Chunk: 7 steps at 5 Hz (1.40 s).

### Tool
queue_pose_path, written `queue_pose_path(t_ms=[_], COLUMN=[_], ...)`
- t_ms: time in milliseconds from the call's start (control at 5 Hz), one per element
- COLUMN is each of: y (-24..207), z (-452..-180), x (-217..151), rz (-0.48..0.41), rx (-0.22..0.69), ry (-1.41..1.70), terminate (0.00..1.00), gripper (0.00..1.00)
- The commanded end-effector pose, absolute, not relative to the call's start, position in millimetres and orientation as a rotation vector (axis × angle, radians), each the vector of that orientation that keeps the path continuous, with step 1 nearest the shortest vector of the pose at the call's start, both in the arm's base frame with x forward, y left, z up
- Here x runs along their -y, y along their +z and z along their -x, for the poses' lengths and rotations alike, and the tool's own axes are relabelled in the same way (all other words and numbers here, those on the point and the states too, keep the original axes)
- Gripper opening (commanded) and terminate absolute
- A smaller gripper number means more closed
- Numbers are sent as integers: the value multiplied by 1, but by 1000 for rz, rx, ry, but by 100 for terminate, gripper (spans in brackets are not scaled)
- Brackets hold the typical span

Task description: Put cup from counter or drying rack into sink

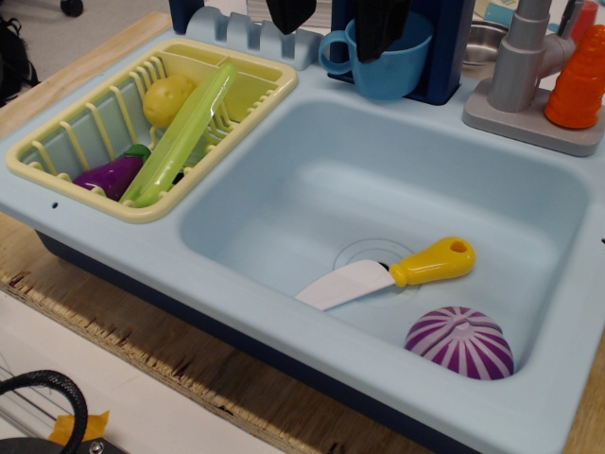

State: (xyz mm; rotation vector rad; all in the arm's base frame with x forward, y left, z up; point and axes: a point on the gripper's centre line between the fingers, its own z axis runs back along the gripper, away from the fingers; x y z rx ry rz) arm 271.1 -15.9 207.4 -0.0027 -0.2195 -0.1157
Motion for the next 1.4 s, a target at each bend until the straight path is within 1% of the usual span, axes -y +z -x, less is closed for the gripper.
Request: queue_pose_path(t_ms=[0,200,400,600,800,1000,1200], y=[207,205,205,204,201,194,181], z=[-271,-290,-305,-319,-332,-344,-350], x=[16,19,24,30,30,25,21], rz=[3,-87,-142,-175,-170,-155,-127], rx=[219,287,399,503,521,514,455], ry=[-116,-344,-546,-747,-798,-811,-788], terminate=[0,0,0,0,0,0,0], gripper=[100,100,100,100,100,100,100])
